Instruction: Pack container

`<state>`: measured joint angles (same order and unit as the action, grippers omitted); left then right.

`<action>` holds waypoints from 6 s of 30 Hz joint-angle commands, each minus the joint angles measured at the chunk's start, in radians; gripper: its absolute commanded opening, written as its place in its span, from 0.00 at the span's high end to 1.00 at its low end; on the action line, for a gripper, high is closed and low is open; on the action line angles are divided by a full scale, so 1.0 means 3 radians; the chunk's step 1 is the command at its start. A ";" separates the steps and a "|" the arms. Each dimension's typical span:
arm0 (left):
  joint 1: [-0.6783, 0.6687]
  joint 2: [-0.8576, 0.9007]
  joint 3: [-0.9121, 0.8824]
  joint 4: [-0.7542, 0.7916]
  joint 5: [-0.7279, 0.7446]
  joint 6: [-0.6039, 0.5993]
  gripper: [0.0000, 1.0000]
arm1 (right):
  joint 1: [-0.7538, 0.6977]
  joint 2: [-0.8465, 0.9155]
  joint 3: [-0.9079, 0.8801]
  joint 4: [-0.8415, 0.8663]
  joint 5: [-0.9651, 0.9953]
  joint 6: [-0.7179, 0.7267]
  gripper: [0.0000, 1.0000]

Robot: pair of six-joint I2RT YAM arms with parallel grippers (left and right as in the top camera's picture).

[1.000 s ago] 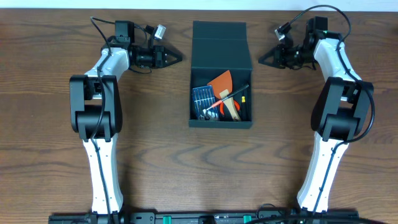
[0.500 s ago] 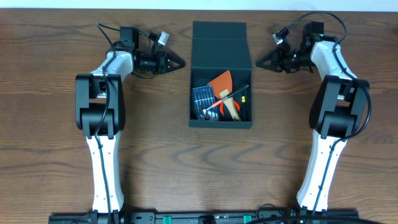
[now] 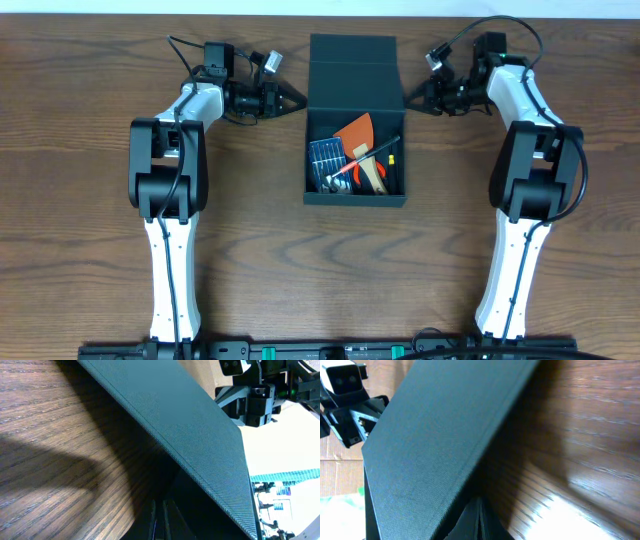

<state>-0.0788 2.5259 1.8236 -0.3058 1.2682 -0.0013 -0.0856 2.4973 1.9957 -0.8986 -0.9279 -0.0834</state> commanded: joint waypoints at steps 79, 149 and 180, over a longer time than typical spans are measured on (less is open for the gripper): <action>-0.0042 -0.0790 0.0107 -0.0453 -0.0470 -0.0294 0.95 | 0.0093 0.0025 0.0816 -0.0113 -0.0332 -0.0022 0.99; -0.0071 -0.0427 0.0106 -0.1031 -0.1199 -0.0163 0.94 | 0.0074 0.0039 0.0225 -0.0367 0.0903 0.0727 0.99; -0.0071 -0.0191 0.0106 -0.0837 -0.0673 -0.0112 0.94 | 0.0310 0.0169 0.0132 0.0285 0.0183 0.0771 0.99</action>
<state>-0.1009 2.4649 1.8427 -0.5671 1.0447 -0.0406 0.0032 2.5294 2.0331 -0.8177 -0.8249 0.1471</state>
